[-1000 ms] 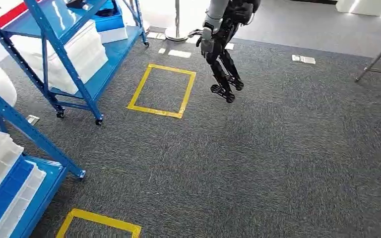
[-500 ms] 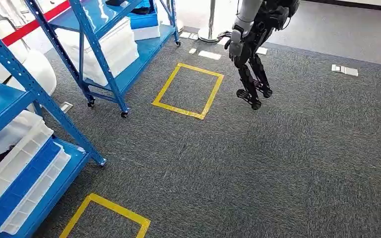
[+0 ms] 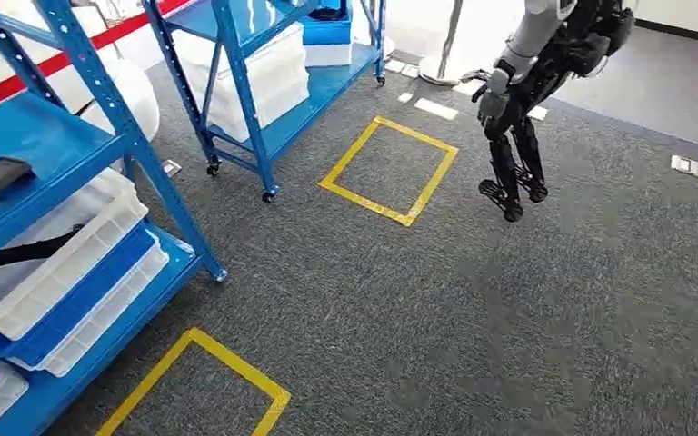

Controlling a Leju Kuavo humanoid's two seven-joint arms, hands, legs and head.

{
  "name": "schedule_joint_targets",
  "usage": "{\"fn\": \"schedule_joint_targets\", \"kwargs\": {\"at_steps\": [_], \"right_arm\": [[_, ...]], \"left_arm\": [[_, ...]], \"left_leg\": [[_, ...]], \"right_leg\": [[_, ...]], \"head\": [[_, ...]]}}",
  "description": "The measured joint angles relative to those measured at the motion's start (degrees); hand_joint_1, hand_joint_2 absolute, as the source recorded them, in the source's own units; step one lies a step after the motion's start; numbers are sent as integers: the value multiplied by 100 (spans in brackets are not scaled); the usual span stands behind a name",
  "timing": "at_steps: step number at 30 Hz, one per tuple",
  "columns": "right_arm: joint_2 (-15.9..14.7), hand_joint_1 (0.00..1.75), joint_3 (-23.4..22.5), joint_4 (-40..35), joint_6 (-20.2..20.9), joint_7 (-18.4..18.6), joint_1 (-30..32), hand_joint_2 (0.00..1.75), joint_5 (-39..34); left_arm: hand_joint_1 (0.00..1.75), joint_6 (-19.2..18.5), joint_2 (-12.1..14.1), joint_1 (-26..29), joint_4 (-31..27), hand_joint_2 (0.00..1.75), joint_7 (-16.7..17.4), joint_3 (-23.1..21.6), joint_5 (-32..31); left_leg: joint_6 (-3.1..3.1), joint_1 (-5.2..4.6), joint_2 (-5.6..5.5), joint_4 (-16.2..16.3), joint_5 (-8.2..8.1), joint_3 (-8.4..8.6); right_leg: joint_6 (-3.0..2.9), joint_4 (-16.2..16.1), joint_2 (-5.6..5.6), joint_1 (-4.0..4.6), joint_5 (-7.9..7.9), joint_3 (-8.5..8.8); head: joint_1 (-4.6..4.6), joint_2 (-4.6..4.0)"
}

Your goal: Take the parts from the cabinet and place them on the table.

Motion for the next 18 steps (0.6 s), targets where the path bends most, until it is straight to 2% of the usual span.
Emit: {"fn": "schedule_joint_targets", "kwargs": {"at_steps": [1,2,3,4,5,6,7,8,9,10,11,12,13,14,15,16,17,18], "right_arm": [[-13,0,-2,2,7,2,12,0,0],[-24,0,0,0,7,7,25,0,0],[-31,0,0,0,7,7,41,0,0],[-39,0,-2,0,7,9,50,0,0],[-46,0,-2,0,7,9,51,0,-2],[-57,0,-2,0,7,9,47,0,-2],[-61,0,-2,0,7,9,45,0,-2],[-59,0,-2,4,7,9,47,0,-2],[-44,0,-2,7,11,9,45,0,-2],[-55,0,-2,4,11,9,25,0,-2],[-59,0,-2,4,11,15,11,0,0],[-57,0,-2,4,11,13,16,0,-4],[-42,0,-2,4,11,13,19,0,-4],[-46,0,-2,2,11,13,14,0,-2],[-46,0,-2,2,9,11,17,0,2],[-46,0,-2,4,9,11,24,0,2],[-46,0,-2,2,9,11,30,0,2],[-48,0,-2,2,9,11,51,0,2]], "left_arm": [[0,-52,-4,-15,2,0,4,-2,0],[0,-63,-26,-12,2,0,4,-4,0],[0,-76,-33,-7,4,0,9,-7,0],[0,-89,-42,0,9,0,11,-7,0],[0,-92,-44,3,11,0,15,-4,2],[0,-92,-44,3,11,0,17,-7,2],[0,-94,-46,1,11,0,17,-7,2],[0,-94,-37,1,11,0,17,-9,2],[0,-93,-28,-4,11,0,20,-9,4],[0,-91,-31,5,11,0,17,-11,4],[0,-91,-31,16,11,175,24,-9,4],[0,-91,-26,27,11,175,88,-9,2],[0,-96,-17,35,11,175,129,-9,2],[0,-142,-22,40,11,175,144,-9,2],[0,-201,-24,31,11,175,175,-9,2],[0,-235,-24,27,11,175,179,-7,0],[0,-244,-24,24,11,175,181,-9,0],[0,-269,-26,21,11,175,186,-9,0]], "left_leg": [[-9,8,-81,6,5,-11],[-10,9,-161,7,5,-15],[-15,14,-239,9,7,-15],[-26,28,-317,11,10,-8],[-53,53,-403,16,9,-1],[-89,84,-488,31,1,5],[-139,106,-568,72,-19,-1],[-205,99,-628,128,-48,-38],[-249,64,-672,188,-81,-71],[-258,60,-689,168,-79,-91],[-262,77,-725,162,-59,-101],[-291,107,-780,162,-40,-114],[-307,143,-785,193,-63,-127],[-317,114,-482,360,-186,-200],[-337,110,-253,690,-396,-372],[-346,112,-165,963,-540,-511],[-349,114,-124,1162,-635,-615],[-351,114,-67,1640,-832,-864]], "right_leg": [[-7,469,72,-15,-186,-224],[3,883,91,-37,-327,-431],[42,1124,94,-62,-360,-567],[98,1083,96,-79,-294,-564],[188,758,99,-107,-119,-433],[288,227,127,-149,126,-194],[383,-359,241,-203,359,82],[394,-533,495,-228,369,157],[289,-606,486,-194,387,143],[185,-567,428,-188,386,184],[133,-561,395,-175,395,176],[97,-558,332,-169,407,174],[53,-573,266,-200,426,175],[9,-573,223,-179,426,175],[-29,-573,165,-159,422,169],[-38,-573,121,-136,415,161],[-44,-573,89,-130,412,158],[-54,-572,0,-101,405,149]], "head": [[17,0],[17,0],[15,0],[17,0],[15,0],[17,0],[20,0],[48,0],[101,0],[74,0],[35,0],[33,0],[33,0],[11,0],[-33,0],[-37,0],[-35,0],[-33,0]]}}
